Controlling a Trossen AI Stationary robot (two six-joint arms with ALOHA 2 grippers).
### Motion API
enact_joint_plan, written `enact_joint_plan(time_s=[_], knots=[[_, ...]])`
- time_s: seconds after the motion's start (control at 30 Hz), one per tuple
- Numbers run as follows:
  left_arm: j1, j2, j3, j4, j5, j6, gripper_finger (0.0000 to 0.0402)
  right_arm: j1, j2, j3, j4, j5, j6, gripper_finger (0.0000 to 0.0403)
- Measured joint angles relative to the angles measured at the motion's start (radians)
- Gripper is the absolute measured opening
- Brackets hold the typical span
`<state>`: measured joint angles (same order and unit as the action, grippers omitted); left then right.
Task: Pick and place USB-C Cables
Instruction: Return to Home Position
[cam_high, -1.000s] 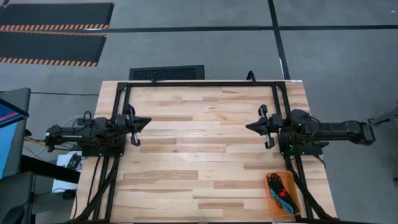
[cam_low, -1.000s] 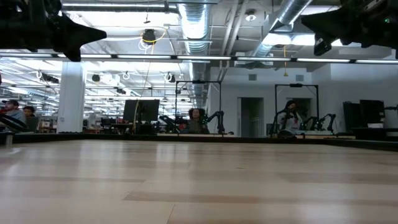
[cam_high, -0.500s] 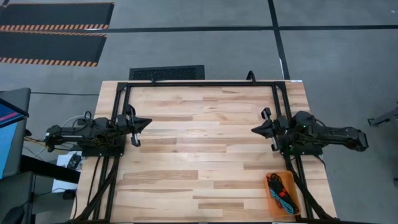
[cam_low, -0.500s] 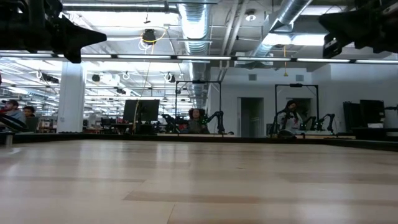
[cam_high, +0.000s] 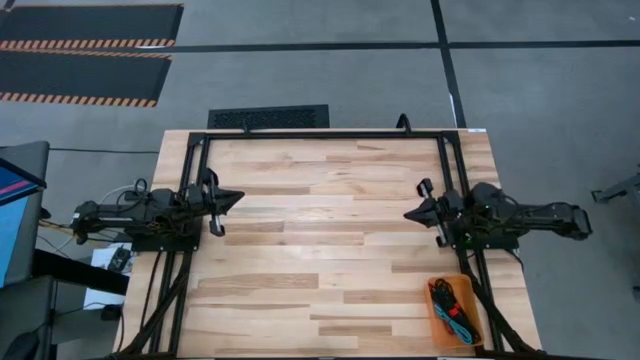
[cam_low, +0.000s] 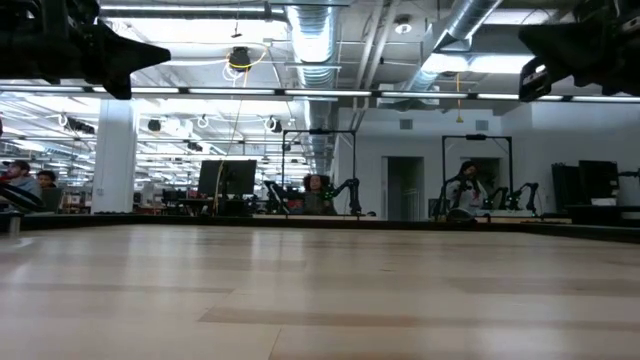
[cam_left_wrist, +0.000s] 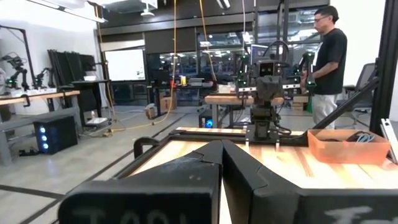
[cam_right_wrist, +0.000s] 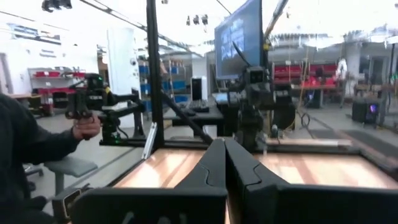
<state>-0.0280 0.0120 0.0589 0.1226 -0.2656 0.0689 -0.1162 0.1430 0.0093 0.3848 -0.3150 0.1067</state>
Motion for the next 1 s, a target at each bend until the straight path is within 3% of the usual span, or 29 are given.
enact_joint_plan(time_s=[0.27, 0.47, 0.7, 1.0], knots=[[0.0, 0.0, 0.0, 0.023, 0.009, -0.007, 0.0, -0.017, -0.001, 0.0, -0.026, -0.014, 0.026, 0.0007], [0.0, 0.0, -0.047, 0.146, 0.047, -0.005, 0.0, -0.017, 0.0, 0.0, -0.047, -0.016, 0.027, 0.0007], [0.0, 0.0, -0.033, 0.071, 0.015, 0.029, 0.0, -0.017, 0.0, 0.0, -0.135, -0.015, 0.027, 0.0007], [0.002, 0.002, -0.048, -0.037, 0.027, 0.051, 0.0, -0.015, 0.0, -0.001, -0.118, -0.015, -0.047, 0.0008]])
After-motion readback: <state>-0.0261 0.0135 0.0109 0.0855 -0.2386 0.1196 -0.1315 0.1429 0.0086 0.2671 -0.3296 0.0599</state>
